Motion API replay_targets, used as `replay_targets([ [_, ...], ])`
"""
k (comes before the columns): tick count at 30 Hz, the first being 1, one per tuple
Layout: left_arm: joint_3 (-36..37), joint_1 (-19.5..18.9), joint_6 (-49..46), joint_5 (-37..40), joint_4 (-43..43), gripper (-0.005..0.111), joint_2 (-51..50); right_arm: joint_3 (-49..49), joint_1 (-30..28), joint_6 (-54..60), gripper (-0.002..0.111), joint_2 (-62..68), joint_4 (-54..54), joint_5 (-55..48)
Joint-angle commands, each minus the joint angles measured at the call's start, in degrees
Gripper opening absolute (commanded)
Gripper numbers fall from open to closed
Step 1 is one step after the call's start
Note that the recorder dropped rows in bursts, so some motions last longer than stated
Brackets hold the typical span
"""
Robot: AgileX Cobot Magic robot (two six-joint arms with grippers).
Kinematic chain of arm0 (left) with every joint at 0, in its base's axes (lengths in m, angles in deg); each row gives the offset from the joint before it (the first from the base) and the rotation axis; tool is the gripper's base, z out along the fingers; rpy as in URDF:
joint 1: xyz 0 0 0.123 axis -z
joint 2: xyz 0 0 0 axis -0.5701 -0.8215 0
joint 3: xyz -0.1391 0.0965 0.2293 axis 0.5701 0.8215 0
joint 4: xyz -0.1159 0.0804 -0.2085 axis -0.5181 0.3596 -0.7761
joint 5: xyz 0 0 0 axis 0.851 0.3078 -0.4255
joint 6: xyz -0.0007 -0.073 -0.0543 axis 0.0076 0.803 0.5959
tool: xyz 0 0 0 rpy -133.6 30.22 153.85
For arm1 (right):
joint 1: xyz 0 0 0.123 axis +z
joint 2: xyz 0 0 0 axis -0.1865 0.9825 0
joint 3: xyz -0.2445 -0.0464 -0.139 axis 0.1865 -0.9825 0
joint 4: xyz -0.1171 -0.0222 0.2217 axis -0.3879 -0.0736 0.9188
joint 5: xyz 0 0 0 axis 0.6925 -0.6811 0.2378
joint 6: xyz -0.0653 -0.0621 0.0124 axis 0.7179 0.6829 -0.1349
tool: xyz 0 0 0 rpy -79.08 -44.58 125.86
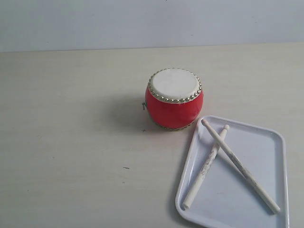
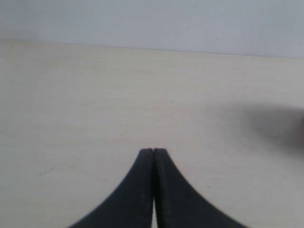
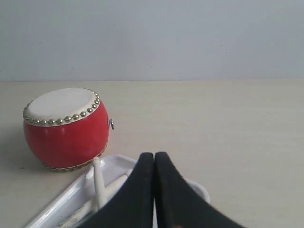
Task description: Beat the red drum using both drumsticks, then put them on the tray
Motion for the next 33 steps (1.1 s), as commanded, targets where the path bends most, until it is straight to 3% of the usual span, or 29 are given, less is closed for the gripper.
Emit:
replay_targets([
  [1,0.03,-0.11,0.0,-0.49,-0.04,0.0,0.36,-0.32,-0.2,0.69,0.0,-0.36,-0.11,0.14],
  [33,0.03,-0.11,0.0,-0.49,-0.04,0.0,0.36,-0.32,-2.22,0.29,0.0,-0.36,0.52,0.25],
])
